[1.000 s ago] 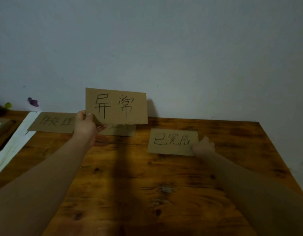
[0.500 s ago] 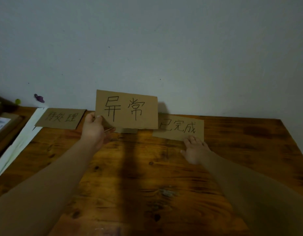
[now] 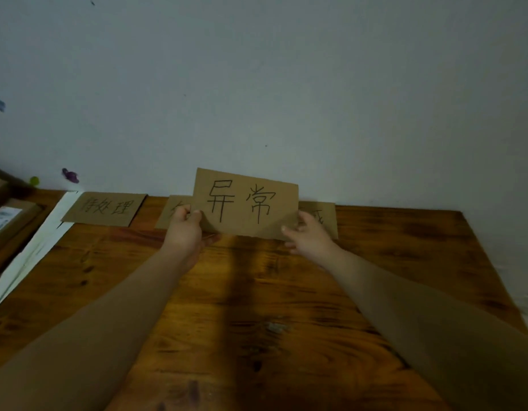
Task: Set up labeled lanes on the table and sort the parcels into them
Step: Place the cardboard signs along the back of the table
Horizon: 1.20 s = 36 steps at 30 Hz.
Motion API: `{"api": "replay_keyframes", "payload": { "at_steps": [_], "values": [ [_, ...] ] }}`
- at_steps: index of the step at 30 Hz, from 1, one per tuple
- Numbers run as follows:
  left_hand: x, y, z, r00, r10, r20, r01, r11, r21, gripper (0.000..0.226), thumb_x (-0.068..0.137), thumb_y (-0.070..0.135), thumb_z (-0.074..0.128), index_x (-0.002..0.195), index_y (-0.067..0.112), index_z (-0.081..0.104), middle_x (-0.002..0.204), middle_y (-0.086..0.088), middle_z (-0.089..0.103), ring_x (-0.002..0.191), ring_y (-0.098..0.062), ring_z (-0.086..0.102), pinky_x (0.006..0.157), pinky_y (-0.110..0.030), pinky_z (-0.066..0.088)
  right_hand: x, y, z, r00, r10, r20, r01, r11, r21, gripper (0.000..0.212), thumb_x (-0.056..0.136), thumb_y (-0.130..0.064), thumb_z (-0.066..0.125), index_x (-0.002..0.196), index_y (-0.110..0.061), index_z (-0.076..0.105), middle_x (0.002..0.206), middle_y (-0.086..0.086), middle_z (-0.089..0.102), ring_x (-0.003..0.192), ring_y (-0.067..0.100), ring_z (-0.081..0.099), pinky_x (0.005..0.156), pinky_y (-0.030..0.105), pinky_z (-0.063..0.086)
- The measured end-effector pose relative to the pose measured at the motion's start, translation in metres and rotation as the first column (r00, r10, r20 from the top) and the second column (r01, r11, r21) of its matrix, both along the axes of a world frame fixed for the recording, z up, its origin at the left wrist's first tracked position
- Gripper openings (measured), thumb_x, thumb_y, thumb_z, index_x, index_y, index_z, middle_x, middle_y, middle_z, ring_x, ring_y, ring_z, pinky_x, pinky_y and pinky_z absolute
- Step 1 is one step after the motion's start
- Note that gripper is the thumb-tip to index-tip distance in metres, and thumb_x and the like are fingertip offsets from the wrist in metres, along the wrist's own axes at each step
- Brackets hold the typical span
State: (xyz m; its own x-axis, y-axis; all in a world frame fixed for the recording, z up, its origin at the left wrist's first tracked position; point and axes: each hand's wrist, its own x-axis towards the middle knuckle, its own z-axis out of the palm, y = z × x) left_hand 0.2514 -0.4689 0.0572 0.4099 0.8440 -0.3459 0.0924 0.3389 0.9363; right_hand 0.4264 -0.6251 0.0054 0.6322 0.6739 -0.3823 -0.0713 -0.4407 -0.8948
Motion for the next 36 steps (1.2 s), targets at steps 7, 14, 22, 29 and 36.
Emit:
{"api": "replay_keyframes", "payload": {
  "at_steps": [7, 14, 22, 29, 36],
  "values": [
    [0.019, -0.044, 0.009, 0.942, -0.308, -0.134, 0.314, 0.949, 0.032, 0.015, 0.098, 0.017, 0.046, 0.111, 0.018, 0.054, 0.118, -0.010, 0.056, 0.099, -0.027, 0.060, 0.066, -0.037, 0.054, 0.019, -0.082, 0.014, 0.929, -0.370, -0.021, 0.371, 0.928, 0.045, 0.044, 0.098, -0.009, 0.043, 0.141, -0.022, 0.040, 0.108, -0.002, 0.060, 0.084, 0.017, 0.066, 0.058, 0.022, 0.051],
    [0.068, -0.100, 0.019, 0.923, -0.341, -0.180, 0.355, 0.933, 0.054, 0.027, 0.097, 0.017, 0.048, 0.124, 0.016, 0.048, 0.114, -0.009, 0.057, 0.094, -0.025, 0.059, 0.063, -0.033, 0.052, 0.080, -0.182, -0.003, 0.830, -0.554, 0.056, 0.556, 0.831, -0.024, 0.048, 0.092, -0.002, 0.050, 0.136, -0.019, 0.044, 0.093, -0.006, 0.056, 0.084, 0.015, 0.062, 0.049, 0.019, 0.047],
    [0.141, -0.167, -0.007, 0.897, -0.345, -0.276, 0.373, 0.926, 0.054, 0.031, 0.097, 0.020, 0.049, 0.127, 0.015, 0.048, 0.114, -0.006, 0.058, 0.098, -0.023, 0.060, 0.086, -0.045, 0.051, 0.160, -0.282, -0.034, 0.874, -0.325, 0.362, 0.442, 0.841, -0.311, 0.055, 0.091, -0.014, 0.053, 0.143, -0.019, 0.036, 0.128, 0.016, 0.053, 0.103, 0.029, 0.055, 0.078, 0.038, 0.051],
    [0.171, -0.194, -0.024, 0.850, -0.397, -0.346, 0.436, 0.899, 0.038, 0.034, 0.096, 0.020, 0.049, 0.130, 0.016, 0.046, 0.113, -0.005, 0.058, 0.098, -0.022, 0.061, 0.080, -0.038, 0.052, 0.160, -0.302, -0.058, 0.613, 0.641, 0.461, -0.092, 0.638, -0.765, 0.053, 0.098, -0.050, 0.029, 0.146, -0.027, 0.030, 0.145, 0.007, 0.031, 0.134, 0.028, 0.026, 0.108, 0.045, 0.028],
    [0.176, -0.187, -0.032, 0.841, -0.382, -0.383, 0.425, 0.905, 0.030, 0.033, 0.096, 0.021, 0.048, 0.129, 0.018, 0.047, 0.114, -0.004, 0.058, 0.100, -0.022, 0.061, 0.071, -0.032, 0.052, 0.201, -0.286, -0.074, 0.685, 0.598, 0.416, 0.004, 0.568, -0.823, 0.065, 0.097, -0.055, 0.019, 0.152, -0.023, 0.007, 0.160, 0.006, 0.002, 0.145, 0.031, 0.003, 0.116, 0.051, 0.011]
  ]
}}
